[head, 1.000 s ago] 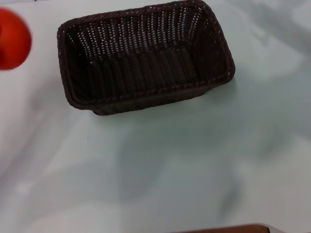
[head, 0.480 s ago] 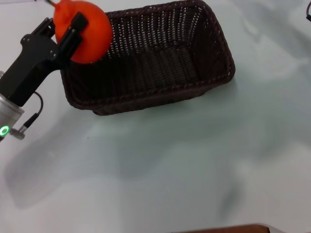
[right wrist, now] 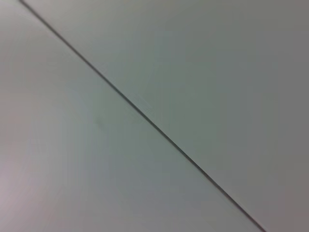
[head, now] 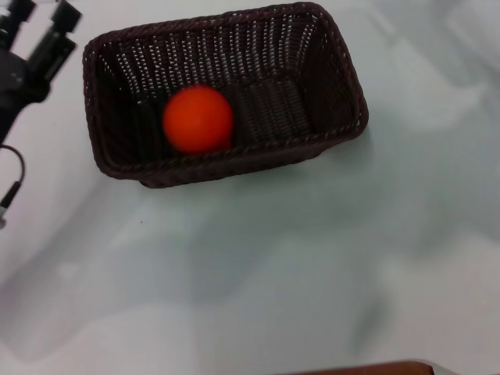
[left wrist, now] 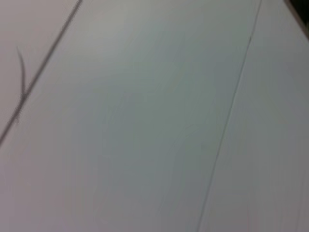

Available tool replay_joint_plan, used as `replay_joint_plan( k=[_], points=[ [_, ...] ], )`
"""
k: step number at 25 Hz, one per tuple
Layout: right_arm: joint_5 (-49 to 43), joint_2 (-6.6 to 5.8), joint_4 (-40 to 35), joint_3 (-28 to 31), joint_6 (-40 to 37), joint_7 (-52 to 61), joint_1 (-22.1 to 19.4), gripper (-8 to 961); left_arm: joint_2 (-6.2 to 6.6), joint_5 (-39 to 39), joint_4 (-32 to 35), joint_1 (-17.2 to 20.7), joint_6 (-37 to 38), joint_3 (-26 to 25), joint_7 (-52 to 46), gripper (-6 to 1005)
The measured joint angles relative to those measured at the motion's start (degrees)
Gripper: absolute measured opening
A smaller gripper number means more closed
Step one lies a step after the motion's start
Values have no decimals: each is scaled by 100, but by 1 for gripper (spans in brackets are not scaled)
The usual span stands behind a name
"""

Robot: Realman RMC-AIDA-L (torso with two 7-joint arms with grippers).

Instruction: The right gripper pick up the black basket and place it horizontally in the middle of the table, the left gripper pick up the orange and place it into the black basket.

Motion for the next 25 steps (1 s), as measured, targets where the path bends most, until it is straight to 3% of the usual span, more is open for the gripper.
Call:
replay_joint_plan(
  k=[6, 9, 15, 25],
  points=[
    [829, 49, 241, 5, 525, -1246, 24, 738, -1, -581, 3, 247, -611, -312, 16, 873],
    [1371, 60, 516, 36, 880, -2221, -26, 738, -1, -883, 8, 449, -997, -568, 152, 917],
    [1973, 69, 979, 97, 1329, -4118, -139, 738, 4, -1480, 4, 913, -1639, -998, 493, 917],
    [2004, 79, 1643, 939, 1436, -6656, -201, 738, 17, -2302, -23, 1437, -1692, -1028, 521, 917]
  ],
)
